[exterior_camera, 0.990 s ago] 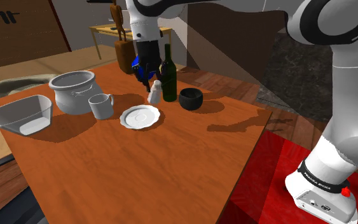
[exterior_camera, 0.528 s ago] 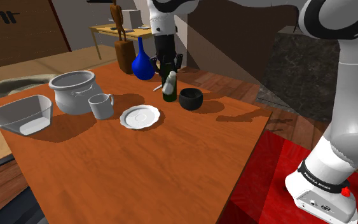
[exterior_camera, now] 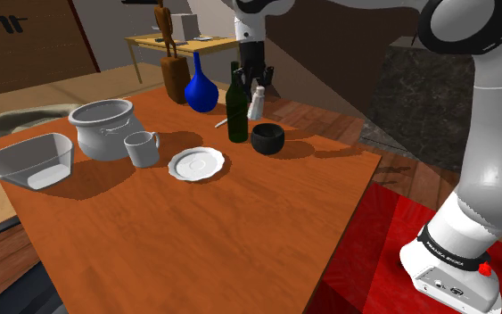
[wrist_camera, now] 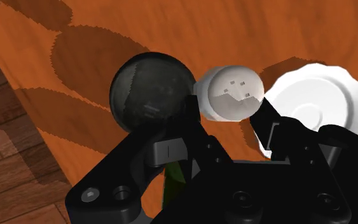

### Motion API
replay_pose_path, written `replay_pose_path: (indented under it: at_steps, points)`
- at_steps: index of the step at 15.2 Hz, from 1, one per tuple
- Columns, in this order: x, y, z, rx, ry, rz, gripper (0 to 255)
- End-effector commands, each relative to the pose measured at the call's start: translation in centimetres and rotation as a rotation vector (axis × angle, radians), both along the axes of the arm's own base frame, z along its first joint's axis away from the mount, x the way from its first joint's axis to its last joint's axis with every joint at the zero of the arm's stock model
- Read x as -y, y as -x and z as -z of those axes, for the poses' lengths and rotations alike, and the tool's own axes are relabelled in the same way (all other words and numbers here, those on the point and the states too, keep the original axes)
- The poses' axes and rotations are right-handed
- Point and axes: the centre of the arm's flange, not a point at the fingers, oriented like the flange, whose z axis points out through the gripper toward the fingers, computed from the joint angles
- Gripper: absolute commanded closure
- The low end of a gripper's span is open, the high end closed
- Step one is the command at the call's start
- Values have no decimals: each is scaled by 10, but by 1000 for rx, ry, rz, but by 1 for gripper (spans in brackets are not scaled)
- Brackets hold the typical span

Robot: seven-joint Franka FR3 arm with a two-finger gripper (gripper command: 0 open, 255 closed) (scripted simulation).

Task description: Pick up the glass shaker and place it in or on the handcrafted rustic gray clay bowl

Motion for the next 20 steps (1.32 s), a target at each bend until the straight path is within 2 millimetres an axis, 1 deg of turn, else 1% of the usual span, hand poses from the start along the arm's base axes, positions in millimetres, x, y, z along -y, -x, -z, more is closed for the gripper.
replay_pose_path:
  at_steps: [1,4,5,20]
  points:
    - [27,-5,0,0,-1,-1,255]
    - [65,-13,-1,0,-1,-1,255]
    - [75,-14,-2,0,-1,-1,255]
    - [75,-14,78,0,-1,-1,255]
